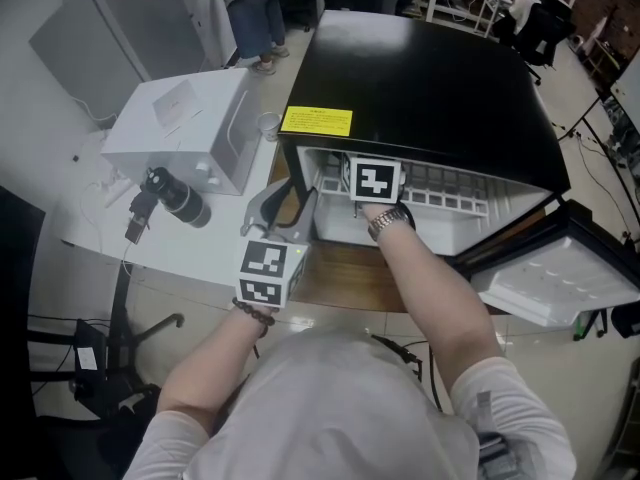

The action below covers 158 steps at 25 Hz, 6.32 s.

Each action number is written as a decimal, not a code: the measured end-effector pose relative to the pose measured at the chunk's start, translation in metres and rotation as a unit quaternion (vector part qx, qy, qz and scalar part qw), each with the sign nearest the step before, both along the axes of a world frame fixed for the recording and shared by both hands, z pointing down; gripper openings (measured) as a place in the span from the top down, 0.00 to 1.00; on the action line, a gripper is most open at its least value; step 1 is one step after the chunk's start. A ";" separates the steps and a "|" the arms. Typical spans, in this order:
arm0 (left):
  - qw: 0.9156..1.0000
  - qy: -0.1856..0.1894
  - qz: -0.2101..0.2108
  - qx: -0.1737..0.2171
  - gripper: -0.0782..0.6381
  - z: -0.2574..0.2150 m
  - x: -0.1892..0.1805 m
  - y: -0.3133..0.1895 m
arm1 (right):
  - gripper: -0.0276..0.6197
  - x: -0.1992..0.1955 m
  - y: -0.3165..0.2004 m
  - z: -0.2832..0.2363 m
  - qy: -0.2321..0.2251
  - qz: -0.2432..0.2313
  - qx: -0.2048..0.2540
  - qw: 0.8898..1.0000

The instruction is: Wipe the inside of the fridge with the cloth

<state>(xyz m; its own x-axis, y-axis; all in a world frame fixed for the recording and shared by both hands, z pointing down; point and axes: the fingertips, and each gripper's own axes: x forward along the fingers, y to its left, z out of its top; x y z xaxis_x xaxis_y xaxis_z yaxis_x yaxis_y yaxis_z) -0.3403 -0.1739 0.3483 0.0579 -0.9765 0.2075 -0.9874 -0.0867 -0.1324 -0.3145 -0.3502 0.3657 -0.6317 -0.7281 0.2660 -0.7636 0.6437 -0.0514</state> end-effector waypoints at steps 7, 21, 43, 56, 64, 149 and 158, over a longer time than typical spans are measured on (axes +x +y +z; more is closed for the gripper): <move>1.000 0.003 -0.004 0.002 0.70 0.000 -0.001 0.000 | 0.89 0.019 -0.009 0.002 0.005 0.022 -0.010 1.000; 1.000 0.012 -0.021 0.006 0.70 -0.005 -0.001 -0.001 | 0.89 0.065 -0.024 0.006 0.013 0.063 -0.023 0.998; 0.999 0.022 -0.048 0.004 0.69 -0.002 -0.001 -0.002 | 0.89 0.134 -0.040 0.003 0.015 0.104 -0.016 0.994; 0.997 0.028 -0.067 0.003 0.69 -0.002 -0.001 -0.002 | 0.89 0.175 -0.048 0.005 0.014 0.130 -0.020 0.991; 0.996 0.032 -0.079 0.001 0.68 -0.002 -0.001 -0.003 | 0.89 0.196 -0.052 0.007 0.019 0.144 -0.024 0.989; 0.999 0.031 -0.037 0.008 0.68 -0.005 0.001 -0.001 | 0.90 0.067 0.005 0.025 0.109 0.052 -0.032 0.992; 0.999 0.034 -0.040 0.007 0.68 -0.003 0.001 -0.001 | 0.90 0.106 -0.006 0.026 0.111 0.081 -0.036 0.990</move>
